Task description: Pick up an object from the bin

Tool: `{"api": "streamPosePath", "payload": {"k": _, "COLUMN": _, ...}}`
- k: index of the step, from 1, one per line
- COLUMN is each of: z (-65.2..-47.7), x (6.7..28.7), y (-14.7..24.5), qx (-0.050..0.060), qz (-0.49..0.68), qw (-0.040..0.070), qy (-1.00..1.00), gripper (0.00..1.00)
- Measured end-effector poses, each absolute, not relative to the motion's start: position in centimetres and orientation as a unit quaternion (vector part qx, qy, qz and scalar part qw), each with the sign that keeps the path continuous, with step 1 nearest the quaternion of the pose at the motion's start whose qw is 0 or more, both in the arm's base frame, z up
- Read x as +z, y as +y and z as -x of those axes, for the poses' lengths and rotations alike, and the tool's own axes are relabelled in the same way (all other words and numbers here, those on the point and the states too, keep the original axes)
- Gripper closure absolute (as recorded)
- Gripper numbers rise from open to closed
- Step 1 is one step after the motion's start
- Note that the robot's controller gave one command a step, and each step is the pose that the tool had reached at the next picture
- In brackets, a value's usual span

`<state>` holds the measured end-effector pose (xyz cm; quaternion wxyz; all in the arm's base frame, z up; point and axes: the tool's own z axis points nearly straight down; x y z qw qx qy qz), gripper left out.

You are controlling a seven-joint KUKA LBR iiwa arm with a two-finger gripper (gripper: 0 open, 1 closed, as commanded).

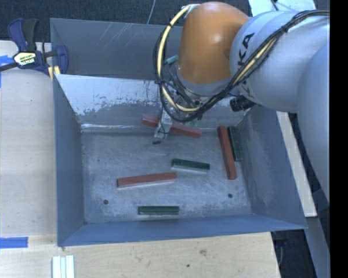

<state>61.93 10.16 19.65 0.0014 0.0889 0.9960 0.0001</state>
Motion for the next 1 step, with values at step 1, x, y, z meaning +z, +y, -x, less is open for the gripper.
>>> {"api": "streamPosePath", "payload": {"k": 1, "z": -61.32, "x": 22.23, "y": 10.18, "qx": -0.001, "qz": -0.03, "qw": -0.002, "qy": 1.0, "gripper": 1.0}}
